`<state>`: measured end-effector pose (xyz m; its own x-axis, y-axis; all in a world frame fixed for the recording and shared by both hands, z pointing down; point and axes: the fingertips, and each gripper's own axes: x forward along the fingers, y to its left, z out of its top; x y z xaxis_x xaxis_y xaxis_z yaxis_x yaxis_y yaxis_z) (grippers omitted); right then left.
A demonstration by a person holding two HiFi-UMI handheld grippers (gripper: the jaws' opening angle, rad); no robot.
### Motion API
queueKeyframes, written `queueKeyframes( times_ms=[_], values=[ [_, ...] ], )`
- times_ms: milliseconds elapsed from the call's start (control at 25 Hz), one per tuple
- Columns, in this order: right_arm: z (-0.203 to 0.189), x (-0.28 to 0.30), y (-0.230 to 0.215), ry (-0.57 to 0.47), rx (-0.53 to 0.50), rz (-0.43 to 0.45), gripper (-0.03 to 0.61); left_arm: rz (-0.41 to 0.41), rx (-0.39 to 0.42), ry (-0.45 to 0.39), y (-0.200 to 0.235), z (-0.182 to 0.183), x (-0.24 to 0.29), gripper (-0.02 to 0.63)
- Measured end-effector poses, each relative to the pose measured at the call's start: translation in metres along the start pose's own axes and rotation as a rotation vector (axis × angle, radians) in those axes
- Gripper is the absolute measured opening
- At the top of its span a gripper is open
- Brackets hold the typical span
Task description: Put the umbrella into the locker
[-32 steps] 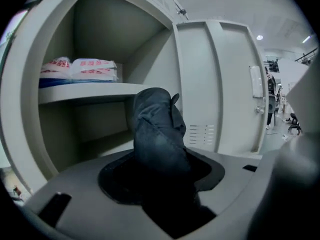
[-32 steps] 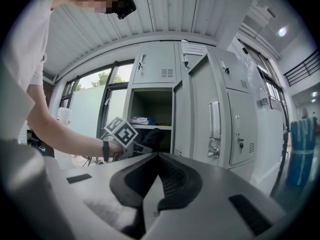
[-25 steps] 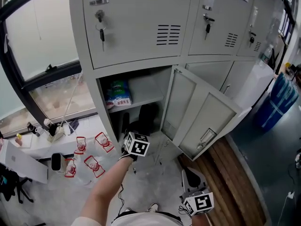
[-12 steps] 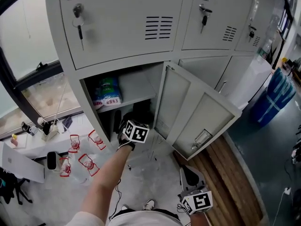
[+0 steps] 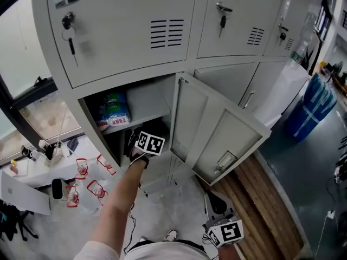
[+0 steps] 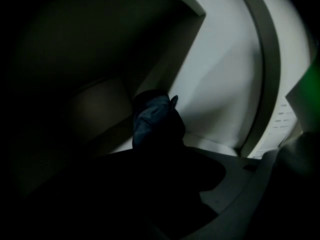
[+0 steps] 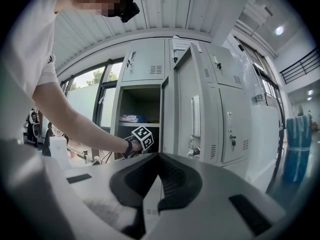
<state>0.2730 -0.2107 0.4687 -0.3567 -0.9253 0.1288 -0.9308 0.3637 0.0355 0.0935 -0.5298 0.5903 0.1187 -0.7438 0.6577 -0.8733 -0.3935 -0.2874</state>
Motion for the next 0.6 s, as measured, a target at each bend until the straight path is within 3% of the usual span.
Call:
queueKeyframes(
  times_ms=[360, 600],
  values=[
    [0.002, -0.004, -0.011, -0.002, -0.004, -0.025, 0.015, -0.002, 0.018, 0.104, 0.007, -0.005, 0.021, 0.268],
    [-0.003, -0.011, -0.014, 0.004, 0.007, -0.041, 0.015, 0.023, 0.09, 0.015, 0.003, 0.011, 0.013, 0.311]
  ],
)
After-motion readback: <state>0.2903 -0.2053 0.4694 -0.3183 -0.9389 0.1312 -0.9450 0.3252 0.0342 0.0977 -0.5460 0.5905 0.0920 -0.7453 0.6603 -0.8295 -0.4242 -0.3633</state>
